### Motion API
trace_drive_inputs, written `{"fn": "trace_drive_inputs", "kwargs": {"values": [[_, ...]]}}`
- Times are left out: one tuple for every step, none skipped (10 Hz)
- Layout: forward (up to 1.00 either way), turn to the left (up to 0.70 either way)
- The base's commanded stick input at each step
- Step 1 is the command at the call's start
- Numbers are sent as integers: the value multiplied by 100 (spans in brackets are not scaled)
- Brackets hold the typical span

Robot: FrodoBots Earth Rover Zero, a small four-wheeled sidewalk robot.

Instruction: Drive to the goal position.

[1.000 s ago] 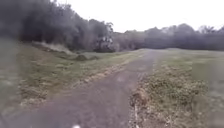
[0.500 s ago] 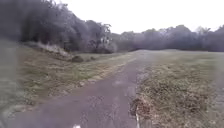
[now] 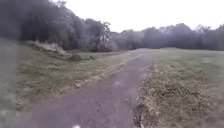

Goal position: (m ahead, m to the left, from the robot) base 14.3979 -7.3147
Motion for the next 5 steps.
{"fn": "trace_drive_inputs", "kwargs": {"values": [[45, -3], [45, -10], [45, -21], [45, -27], [45, -27]]}}
